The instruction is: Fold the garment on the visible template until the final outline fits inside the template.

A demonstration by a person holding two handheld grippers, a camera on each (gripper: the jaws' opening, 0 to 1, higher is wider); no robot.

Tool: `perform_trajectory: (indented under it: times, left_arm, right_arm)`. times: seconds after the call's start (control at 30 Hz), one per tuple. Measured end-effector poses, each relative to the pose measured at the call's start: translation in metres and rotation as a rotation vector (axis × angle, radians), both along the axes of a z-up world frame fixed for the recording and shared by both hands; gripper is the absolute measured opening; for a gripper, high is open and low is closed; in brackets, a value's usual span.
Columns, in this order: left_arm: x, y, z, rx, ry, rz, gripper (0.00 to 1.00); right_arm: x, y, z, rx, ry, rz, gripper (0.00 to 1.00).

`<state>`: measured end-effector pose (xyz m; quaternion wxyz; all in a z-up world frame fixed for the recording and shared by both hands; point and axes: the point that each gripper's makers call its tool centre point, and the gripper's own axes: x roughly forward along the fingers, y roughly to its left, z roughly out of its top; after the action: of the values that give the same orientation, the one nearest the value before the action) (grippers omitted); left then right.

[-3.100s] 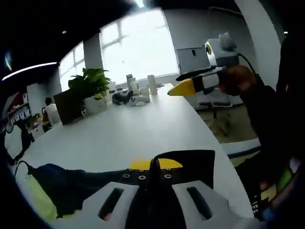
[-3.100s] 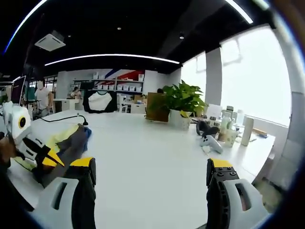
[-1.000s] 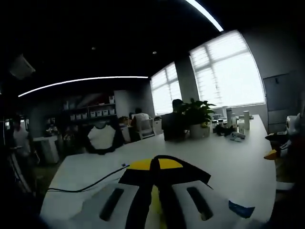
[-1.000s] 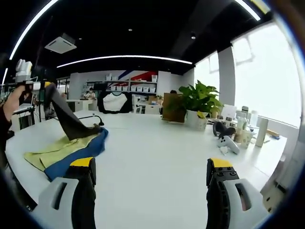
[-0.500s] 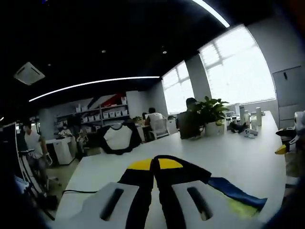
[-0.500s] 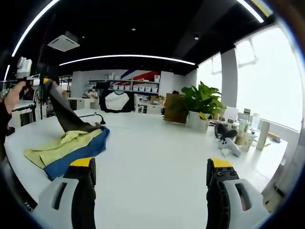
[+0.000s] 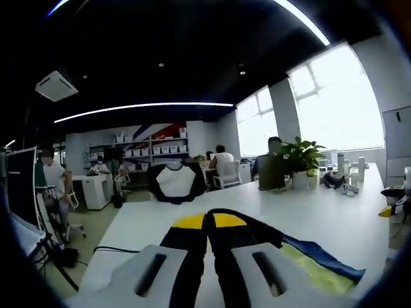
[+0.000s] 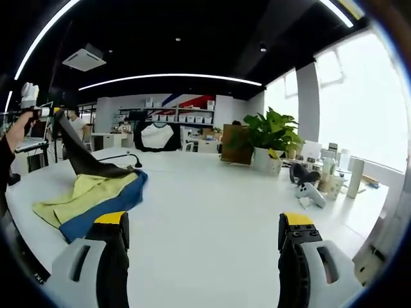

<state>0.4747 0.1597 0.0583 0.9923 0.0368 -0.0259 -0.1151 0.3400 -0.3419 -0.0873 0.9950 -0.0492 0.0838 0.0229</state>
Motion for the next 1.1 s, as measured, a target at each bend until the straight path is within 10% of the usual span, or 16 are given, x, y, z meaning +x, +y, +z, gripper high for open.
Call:
perform_trajectory:
  times: [0.93,1.03,1.1]
  left_arm:
    - [0.011,0.106,-0.042,-0.061,0.106,0.206,0.01]
    - [0.01,0.101,-0.047,-0.187,0.123,0.141,0.01]
    - [0.009,0.122,-0.055,-0.089,0.139,0.244,0.01]
  right_arm:
    - [0.001,-0.003,0.0,0.014,-0.003,-0.014,1.0]
    - [0.001,0.0,-0.002,-0.005,0.009,0.001,1.0]
    - [0.002,0.0,-0.003,0.001,0.015,0.001,1.0]
